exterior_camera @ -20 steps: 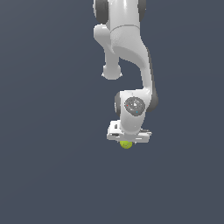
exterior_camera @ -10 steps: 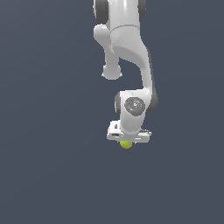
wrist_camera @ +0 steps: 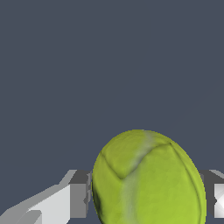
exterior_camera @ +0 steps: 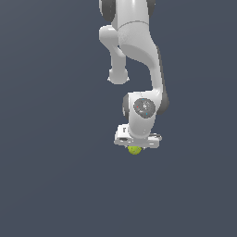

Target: Pick up the object and move it to a goal position.

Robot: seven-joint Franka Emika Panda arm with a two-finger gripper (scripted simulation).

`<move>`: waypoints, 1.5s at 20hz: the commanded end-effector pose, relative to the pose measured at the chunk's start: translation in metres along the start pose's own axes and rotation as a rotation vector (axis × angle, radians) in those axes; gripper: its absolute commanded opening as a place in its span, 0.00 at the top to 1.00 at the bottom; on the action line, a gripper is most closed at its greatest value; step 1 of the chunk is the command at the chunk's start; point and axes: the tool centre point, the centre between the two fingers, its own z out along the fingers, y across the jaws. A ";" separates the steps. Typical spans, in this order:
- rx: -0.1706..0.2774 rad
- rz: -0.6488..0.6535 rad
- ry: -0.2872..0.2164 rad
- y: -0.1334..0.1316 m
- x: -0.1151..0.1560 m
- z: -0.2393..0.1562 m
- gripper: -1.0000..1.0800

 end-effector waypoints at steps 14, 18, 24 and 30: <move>0.000 -0.001 0.003 -0.037 -0.074 -0.084 1.00; 0.000 -0.001 0.003 -0.050 -0.099 -0.113 1.00; -0.001 -0.001 0.003 -0.070 -0.139 -0.159 1.00; -0.001 -0.001 0.004 -0.088 -0.172 -0.199 1.00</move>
